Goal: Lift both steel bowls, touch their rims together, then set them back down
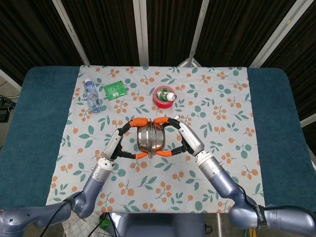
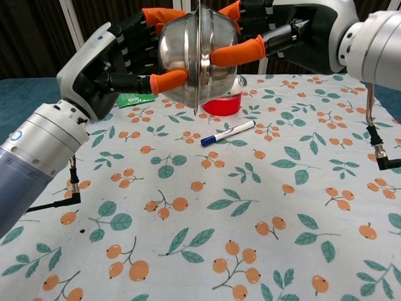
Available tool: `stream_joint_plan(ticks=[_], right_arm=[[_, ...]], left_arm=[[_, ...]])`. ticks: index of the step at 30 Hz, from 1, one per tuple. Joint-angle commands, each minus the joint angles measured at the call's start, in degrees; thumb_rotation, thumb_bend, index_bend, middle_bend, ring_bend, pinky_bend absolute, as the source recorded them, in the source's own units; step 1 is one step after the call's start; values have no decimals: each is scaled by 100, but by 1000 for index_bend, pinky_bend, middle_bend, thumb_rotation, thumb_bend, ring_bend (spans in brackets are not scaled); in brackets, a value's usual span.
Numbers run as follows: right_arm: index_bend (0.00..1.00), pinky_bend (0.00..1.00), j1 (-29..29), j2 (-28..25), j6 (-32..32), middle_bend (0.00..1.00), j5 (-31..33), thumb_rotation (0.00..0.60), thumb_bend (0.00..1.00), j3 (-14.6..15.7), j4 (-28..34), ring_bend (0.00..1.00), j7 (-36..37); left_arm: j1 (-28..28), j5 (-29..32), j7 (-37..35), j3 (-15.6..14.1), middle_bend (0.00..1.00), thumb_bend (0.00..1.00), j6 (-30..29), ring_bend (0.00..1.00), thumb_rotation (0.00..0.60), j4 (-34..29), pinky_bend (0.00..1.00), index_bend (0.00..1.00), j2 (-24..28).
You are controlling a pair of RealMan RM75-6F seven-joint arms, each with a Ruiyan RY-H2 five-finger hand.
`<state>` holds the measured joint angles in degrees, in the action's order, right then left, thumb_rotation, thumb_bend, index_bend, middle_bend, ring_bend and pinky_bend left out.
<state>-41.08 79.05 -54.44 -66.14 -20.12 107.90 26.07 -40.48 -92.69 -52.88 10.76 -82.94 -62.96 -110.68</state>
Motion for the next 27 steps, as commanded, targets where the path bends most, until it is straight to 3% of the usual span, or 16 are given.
stream_joint_plan(ticks=[1, 9, 18, 21, 27], right_arm=[[449, 128, -2, -4, 32, 349, -33, 600, 0, 23, 44, 381, 3], [449, 127, 154, -313, -57, 349, -36, 600, 0, -109, -72, 381, 190], [452, 127, 314, -668, -67, 349, -97, 600, 0, -155, -462, 381, 346], [455, 127, 321, -730, -108, 349, -175, 600, 0, -120, -616, 381, 172], [462, 127, 285, -897, -403, 350, -640, 600, 0, 169, -1086, 381, -1209]], left_arm=[[-63, 23, 18, 38, 326, 43, 36, 196, 600, 119, 367, 467, -111], [-47, -40, 91, 99, 327, 43, -161, 195, 600, 201, 367, 468, 137], [280, -110, 687, 73, 322, 40, -402, 195, 600, -737, 359, 466, 1417], [402, -63, 1099, 26, 322, 40, -340, 195, 600, -1105, 357, 467, 1844], [590, 240, 3024, -203, 324, 39, 389, 195, 600, -2056, 354, 477, 3074]])
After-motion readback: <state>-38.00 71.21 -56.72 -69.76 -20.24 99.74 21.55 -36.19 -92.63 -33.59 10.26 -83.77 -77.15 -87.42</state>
